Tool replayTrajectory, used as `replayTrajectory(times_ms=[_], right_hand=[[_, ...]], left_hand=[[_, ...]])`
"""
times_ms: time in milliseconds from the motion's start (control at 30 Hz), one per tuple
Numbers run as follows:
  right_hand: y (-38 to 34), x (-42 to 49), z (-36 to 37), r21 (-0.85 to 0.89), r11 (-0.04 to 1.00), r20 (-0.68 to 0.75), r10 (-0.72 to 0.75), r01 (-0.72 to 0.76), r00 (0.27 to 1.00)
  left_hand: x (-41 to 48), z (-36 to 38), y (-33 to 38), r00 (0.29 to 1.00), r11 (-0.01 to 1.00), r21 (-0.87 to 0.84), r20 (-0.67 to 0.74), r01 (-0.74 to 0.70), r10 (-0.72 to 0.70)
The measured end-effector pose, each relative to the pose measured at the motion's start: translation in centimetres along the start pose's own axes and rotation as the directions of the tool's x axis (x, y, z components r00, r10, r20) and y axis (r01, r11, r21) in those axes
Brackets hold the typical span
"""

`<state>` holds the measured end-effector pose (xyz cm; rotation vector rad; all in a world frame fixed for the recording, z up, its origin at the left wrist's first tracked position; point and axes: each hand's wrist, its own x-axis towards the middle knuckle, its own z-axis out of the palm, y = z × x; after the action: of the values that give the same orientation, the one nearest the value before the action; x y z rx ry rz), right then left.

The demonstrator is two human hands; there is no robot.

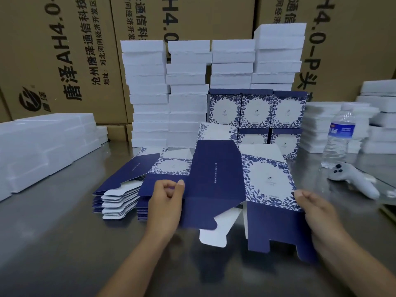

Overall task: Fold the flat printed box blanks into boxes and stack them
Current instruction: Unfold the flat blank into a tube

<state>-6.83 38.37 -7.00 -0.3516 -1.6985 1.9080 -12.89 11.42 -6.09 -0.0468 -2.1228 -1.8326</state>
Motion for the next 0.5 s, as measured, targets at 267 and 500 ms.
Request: replayTrajectory(times_ms=[267, 500], right_hand=[[0.25, 0.02, -0.11, 0.040, 0.999, 0.039, 0.032, -0.034, 0.999], [0.72, -0.70, 0.86, -0.089, 0.995, 0.067, -0.033, 0.039, 0.997]], left_hand=[[-0.44, -0.44, 0.34, 0.949, 0.999, -0.032, 0.314, 0.010, 0.001], [0.17, -0.92, 0.12, 0.968, 0.981, -0.168, 0.248, 0.094, -0.050]])
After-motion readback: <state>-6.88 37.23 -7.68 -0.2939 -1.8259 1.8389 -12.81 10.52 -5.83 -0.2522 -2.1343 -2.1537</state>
